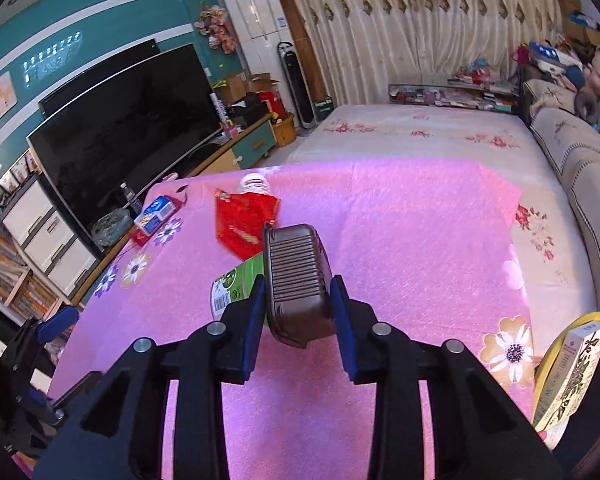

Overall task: Collect trash
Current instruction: 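Grasp the brown lid of the jar with the right gripper, pulling it off, then drop the brown lid into the bin with the right gripper while the left gripper grasps the clear jar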

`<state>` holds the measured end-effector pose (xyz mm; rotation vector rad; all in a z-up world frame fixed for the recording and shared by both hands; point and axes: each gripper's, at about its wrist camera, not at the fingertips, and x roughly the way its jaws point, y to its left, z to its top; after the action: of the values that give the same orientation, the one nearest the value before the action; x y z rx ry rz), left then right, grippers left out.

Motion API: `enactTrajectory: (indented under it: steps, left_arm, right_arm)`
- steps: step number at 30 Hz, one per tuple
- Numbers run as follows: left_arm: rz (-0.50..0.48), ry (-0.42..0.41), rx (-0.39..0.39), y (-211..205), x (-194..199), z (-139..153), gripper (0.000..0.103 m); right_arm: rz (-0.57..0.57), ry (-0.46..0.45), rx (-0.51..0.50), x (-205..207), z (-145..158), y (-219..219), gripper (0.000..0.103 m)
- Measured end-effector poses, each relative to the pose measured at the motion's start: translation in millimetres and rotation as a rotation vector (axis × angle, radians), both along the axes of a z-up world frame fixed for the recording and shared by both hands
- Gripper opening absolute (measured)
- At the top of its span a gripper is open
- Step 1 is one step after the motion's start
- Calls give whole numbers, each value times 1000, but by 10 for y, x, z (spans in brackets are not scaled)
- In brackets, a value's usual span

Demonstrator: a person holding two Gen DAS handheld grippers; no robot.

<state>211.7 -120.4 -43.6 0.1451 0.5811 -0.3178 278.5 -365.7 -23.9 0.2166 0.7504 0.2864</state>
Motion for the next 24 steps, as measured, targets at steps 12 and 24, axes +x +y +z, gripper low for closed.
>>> enactTrajectory:
  steps: [12,24]
  left_arm:
    - [-77,8,34,-142,-20,-37,95]
    - [-58,156,53,-181,228,-394,95]
  right_arm:
    - [-15,-62,-83,-273,175,111,26]
    - [-553,-40,-168,-1143,-33,-1602,26]
